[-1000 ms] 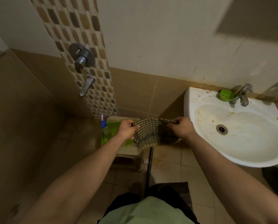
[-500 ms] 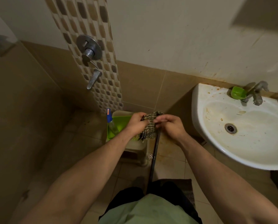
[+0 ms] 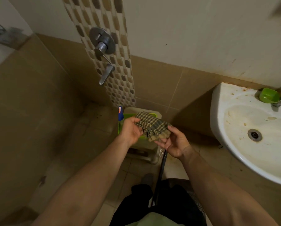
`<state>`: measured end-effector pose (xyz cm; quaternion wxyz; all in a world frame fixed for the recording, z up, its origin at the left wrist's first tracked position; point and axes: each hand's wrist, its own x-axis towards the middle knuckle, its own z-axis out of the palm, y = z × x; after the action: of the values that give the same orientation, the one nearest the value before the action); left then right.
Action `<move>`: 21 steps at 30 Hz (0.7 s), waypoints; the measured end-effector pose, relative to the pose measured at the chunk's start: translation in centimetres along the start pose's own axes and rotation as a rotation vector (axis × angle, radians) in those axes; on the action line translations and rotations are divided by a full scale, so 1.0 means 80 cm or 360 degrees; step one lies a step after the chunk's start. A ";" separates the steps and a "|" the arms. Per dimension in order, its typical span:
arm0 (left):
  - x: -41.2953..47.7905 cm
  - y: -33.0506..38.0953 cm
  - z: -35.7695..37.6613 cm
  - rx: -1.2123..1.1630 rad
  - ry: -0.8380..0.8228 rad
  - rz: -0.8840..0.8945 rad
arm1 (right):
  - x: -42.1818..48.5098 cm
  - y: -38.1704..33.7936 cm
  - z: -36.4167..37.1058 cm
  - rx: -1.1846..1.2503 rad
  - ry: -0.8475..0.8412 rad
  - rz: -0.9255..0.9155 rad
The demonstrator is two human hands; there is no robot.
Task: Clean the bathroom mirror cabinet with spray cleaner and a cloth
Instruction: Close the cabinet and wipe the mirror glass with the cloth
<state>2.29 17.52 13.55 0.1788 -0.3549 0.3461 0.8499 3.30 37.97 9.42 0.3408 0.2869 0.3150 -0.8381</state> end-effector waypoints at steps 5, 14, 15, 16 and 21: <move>0.030 -0.012 -0.031 0.0301 0.0243 -0.0082 | 0.041 -0.012 -0.002 -0.0700 0.0470 -0.0082; 0.109 -0.040 -0.045 0.0886 0.0764 0.0564 | 0.147 -0.023 0.001 -0.1674 0.0624 -0.0445; 0.118 -0.043 -0.050 0.0973 0.0763 0.0631 | 0.161 -0.021 -0.002 -0.1777 0.0604 -0.0485; 0.128 -0.045 -0.056 0.1107 0.0757 0.0672 | 0.175 -0.018 -0.005 -0.1891 0.0589 -0.0523; 0.193 -0.064 -0.096 0.1289 0.0727 0.0692 | 0.246 -0.002 -0.038 -0.1991 0.0482 -0.0726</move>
<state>-1.78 16.45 -3.95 0.0409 -0.3537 0.7437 0.5658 -7.91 32.59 -6.18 0.2096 0.0765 0.8370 -0.4997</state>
